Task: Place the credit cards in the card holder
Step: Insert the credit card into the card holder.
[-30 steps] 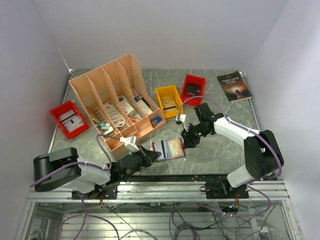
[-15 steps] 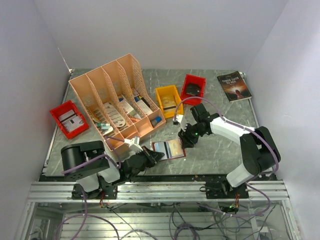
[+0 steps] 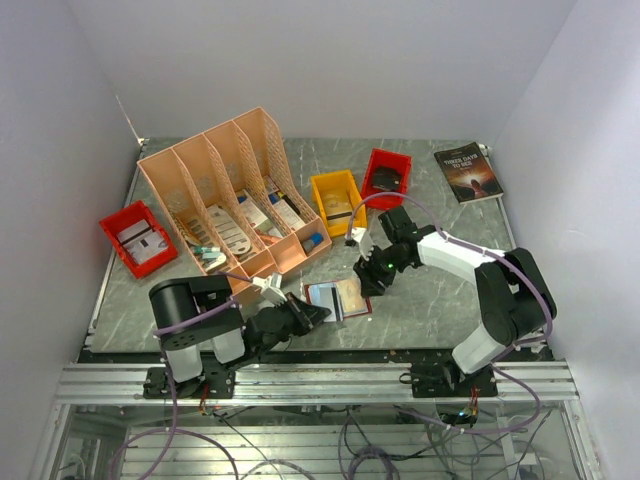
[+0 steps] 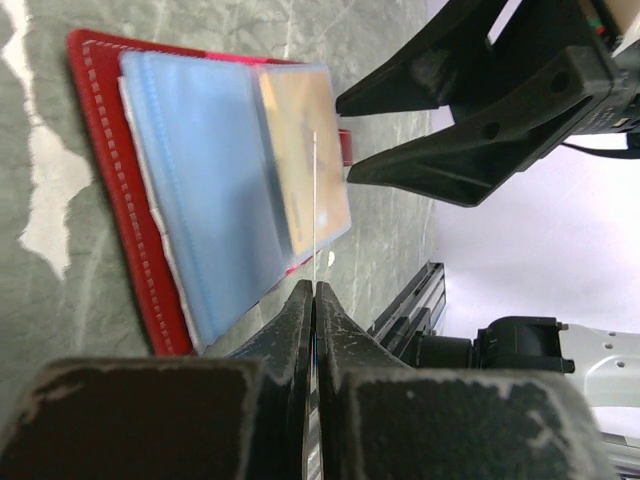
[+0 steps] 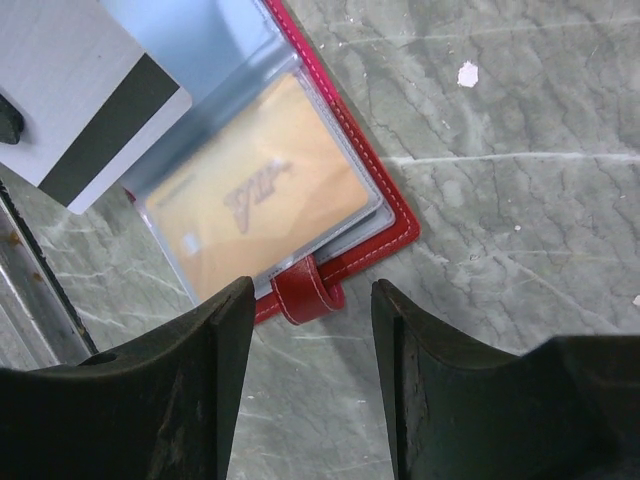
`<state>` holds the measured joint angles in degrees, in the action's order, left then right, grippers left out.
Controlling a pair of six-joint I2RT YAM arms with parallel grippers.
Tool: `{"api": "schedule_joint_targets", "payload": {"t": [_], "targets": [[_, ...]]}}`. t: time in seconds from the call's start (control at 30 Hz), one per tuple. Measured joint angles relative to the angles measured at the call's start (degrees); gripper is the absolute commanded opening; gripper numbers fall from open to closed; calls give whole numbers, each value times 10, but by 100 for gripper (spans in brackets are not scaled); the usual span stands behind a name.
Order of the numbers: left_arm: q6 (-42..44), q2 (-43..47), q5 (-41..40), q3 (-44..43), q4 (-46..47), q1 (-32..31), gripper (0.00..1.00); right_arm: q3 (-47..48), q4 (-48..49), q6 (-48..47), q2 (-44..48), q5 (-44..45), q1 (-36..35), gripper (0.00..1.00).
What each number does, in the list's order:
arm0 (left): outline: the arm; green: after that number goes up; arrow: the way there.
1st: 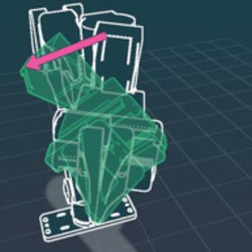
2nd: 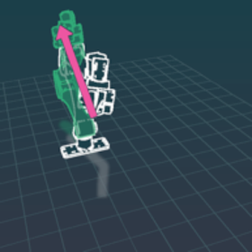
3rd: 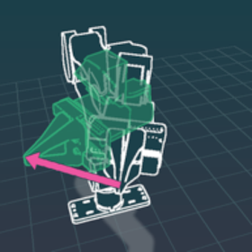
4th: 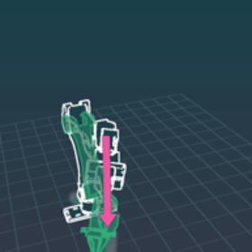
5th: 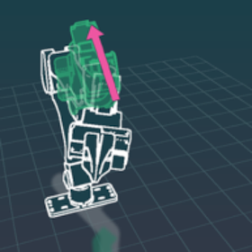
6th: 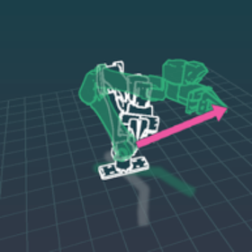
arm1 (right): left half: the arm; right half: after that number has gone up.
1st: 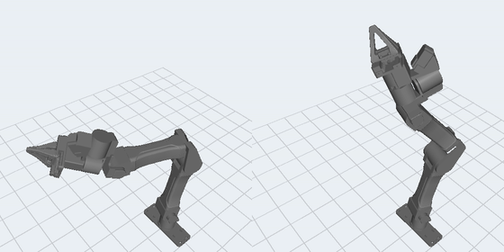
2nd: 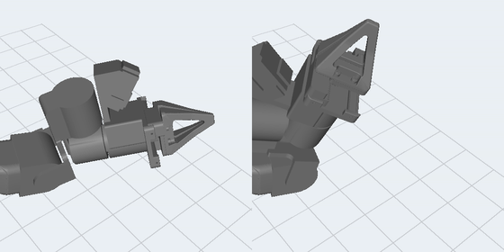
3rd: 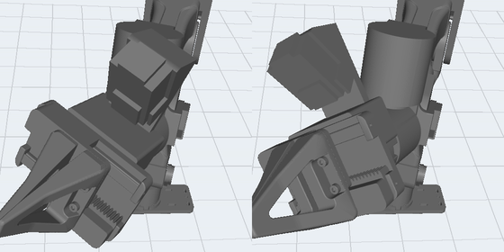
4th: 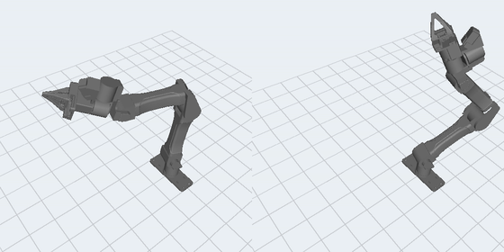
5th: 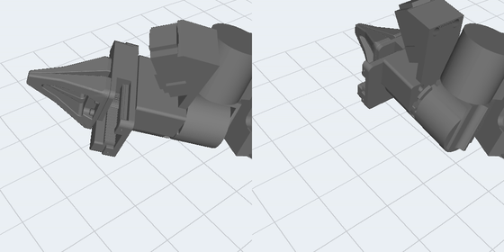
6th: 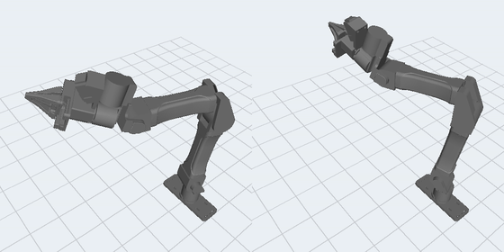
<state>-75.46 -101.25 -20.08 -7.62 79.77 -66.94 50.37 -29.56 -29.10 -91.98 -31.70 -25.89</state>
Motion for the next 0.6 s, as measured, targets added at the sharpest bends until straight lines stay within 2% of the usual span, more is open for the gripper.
{"api": "schedule_joint_targets", "payload": {"t": [0.2,0.6], "targets": [[-9,-4,20,19,1,14,7,6,5,15,-12,-8,0,49],[2,21,82,2,-22,50,7,7,7,23,-20,-11,2,48]]}}
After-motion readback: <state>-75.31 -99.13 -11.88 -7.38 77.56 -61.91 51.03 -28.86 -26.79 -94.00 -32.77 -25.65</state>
